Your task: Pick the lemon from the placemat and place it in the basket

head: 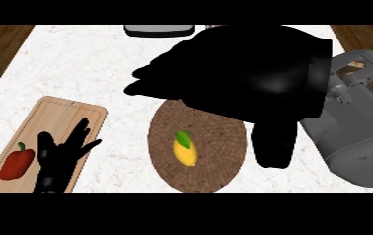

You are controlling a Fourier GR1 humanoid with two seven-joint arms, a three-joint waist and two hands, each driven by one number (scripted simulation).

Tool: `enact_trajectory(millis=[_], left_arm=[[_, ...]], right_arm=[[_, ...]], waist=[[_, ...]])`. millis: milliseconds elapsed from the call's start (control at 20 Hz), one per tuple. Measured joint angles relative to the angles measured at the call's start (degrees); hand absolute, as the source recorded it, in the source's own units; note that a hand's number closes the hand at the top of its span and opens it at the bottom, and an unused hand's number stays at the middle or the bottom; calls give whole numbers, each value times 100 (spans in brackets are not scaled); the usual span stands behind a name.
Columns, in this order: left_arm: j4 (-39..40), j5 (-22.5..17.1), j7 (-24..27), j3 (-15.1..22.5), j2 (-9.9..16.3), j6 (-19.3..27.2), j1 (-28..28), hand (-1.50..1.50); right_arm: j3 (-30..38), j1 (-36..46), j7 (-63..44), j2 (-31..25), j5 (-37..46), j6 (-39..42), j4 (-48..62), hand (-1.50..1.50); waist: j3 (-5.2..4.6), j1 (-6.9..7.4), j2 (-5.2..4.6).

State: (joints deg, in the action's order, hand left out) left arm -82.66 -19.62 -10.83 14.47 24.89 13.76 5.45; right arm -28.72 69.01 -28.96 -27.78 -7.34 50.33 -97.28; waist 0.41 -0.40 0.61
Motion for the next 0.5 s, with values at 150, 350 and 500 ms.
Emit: enact_trajectory(millis=[150, 350, 500], left_arm=[[84, 12, 11, -51, -3, -119, -64, 0], [83, 49, 142, -102, -64, -207, -20, 0], [81, 40, 142, -149, -65, -311, -20, 0]], right_arm=[[58, -15, -26, -15, -48, 193, 43, -150], [86, -275, 14, 52, 61, 289, -44, -150], [54, -503, -14, 235, 213, 264, -79, -150]], waist=[[3, 22, -10], [3, 39, -17], [-1, 50, -22]])
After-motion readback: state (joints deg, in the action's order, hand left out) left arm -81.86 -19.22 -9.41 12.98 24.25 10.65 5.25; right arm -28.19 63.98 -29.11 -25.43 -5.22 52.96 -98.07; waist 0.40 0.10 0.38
